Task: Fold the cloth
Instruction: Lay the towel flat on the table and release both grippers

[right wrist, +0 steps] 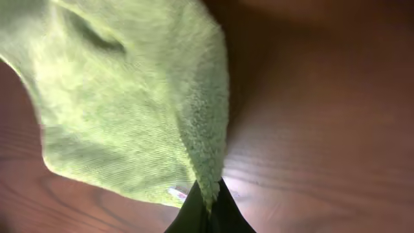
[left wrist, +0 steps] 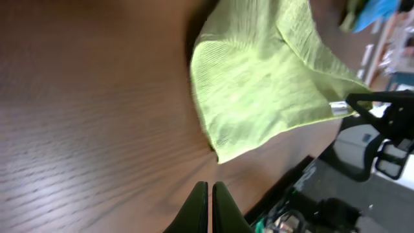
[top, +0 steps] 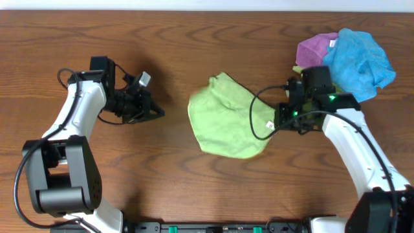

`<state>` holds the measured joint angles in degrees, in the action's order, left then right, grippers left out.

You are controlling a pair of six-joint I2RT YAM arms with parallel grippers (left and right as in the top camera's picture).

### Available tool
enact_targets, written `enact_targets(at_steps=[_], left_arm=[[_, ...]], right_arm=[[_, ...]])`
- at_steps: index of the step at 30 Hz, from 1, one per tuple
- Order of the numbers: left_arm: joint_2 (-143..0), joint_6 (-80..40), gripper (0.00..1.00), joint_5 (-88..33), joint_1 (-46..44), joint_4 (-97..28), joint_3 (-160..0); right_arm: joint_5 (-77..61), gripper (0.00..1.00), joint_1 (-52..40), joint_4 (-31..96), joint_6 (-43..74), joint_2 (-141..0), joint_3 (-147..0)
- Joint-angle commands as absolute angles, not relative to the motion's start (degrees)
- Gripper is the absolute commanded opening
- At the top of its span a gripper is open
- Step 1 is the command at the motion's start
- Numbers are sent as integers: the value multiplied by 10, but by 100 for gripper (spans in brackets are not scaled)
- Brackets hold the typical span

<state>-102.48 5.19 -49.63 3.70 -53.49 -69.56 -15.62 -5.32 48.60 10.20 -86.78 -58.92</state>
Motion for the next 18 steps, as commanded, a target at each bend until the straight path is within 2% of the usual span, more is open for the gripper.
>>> enact_targets(at_steps=[1,4,5,6,7,8,10,15,18], left_arm=[[-1028,88,6,-472,40,-537,-678],[-1028,88,6,-476,41,-537,-677],[-1028,88,6,-484,41,-537,-677],[-1028,88,6,-495,41,-538,-677],[-1028,88,6,-509,41,-538,-677],[-1028,88,6,-525,40,-538,-677],[-1028,88,11,-543,38,-538,-677],[-1023,88,32,-591,29,-536,-677],[-1022,85,47,-601,6,-531,-677]], right_arm=[[-148,2,-60,488,111,-854,-562],[-133,2,-72,496,122,-848,-541],[-121,11,-77,501,126,-847,-537],[-110,29,-81,506,128,-847,-536],[-101,56,-85,510,128,-847,-536],[-88,65,-90,514,128,-846,-536],[-64,76,-97,518,128,-842,-536],[-41,83,-110,511,123,-804,-536],[-41,82,-119,492,103,-776,-536]])
